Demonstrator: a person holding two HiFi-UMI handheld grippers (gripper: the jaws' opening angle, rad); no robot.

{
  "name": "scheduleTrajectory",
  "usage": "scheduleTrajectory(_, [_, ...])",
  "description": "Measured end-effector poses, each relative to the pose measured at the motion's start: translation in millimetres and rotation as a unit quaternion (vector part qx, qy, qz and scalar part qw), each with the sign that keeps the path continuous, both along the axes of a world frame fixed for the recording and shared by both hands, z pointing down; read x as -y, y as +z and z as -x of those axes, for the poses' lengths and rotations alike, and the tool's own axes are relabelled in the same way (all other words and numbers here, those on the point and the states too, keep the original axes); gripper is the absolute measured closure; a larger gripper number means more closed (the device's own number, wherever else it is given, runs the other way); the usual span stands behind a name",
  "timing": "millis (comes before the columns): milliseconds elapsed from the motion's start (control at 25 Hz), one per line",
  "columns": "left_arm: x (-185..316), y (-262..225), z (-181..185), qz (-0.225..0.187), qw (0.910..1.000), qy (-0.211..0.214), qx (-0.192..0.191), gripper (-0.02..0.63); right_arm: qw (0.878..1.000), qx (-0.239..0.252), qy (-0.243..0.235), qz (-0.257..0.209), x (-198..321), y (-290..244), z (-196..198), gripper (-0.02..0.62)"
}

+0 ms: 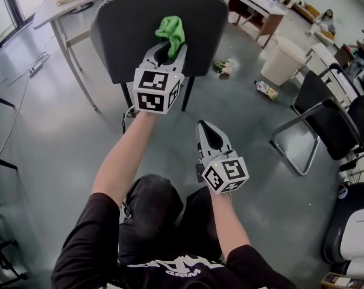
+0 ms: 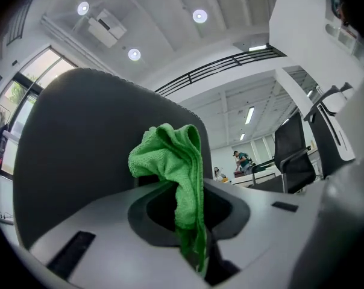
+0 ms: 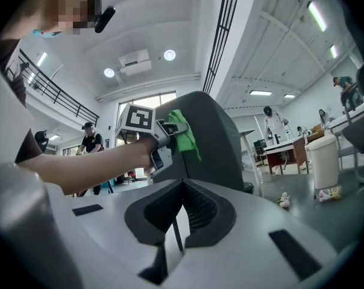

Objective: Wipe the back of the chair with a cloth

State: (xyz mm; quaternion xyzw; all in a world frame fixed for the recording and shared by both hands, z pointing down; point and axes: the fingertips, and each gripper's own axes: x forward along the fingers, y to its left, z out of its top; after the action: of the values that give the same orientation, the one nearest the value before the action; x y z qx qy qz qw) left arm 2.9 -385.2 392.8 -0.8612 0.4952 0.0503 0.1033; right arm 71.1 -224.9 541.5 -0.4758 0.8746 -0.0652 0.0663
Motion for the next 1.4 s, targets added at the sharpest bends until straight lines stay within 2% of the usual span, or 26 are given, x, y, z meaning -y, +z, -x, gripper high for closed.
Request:
scheduleTrajectory(240, [11.1,18.2,-42.6,0.019,0.9986,0.044,0.02,0.541,1.0,0.003,0.014,0.001,4.0,0.3,-7.1,0.598])
scheduleTrajectory(440, [10.1,38.9,-82.5,0.036,0.9938,0.094,0.048,0.541,1.0,0.003,0.023,0.006,6.3,4.9,-16.2,0.598])
scheduleTrajectory(560, [-4.7,41.6,-89.7,0.029,0.9912,0.12,0.049,0.541,1.0,0.006,0.028,0.01,6.6,8.3,-21.0,0.598])
scheduleTrajectory(640, [-15.3,38.6,-81.0,0.019,0.9916,0.12,0.044,0.541,0.999,0.009,0.029,0.01,6.8,9.2,-22.1,0.598])
scheduleTrajectory(840, [-40.9,36.6,-24.3,-0.01,0.9963,0.077,0.038,0.541,1.0,0.01,0.021,0.01,2.9,11.5,-14.6,0.598])
scheduleTrajectory(1040, [-58.1,42.9,65.9,-0.007,0.9998,-0.003,0.019,0.54,1.0,0.014,0.011,0.008,1.2,11.3,-5.0,0.598])
scheduleTrajectory(1240, [-65.4,51.0,153.0,-0.003,0.9953,-0.097,0.004,0.54,1.0,0.018,0.007,0.01,-0.1,14.4,0.8,0.598])
scheduleTrajectory(1400, [-62.8,61.2,197.8,0.005,0.9893,-0.146,0.001,0.54,1.0,0.015,-0.001,0.01,-1.3,14.1,10.0,0.598])
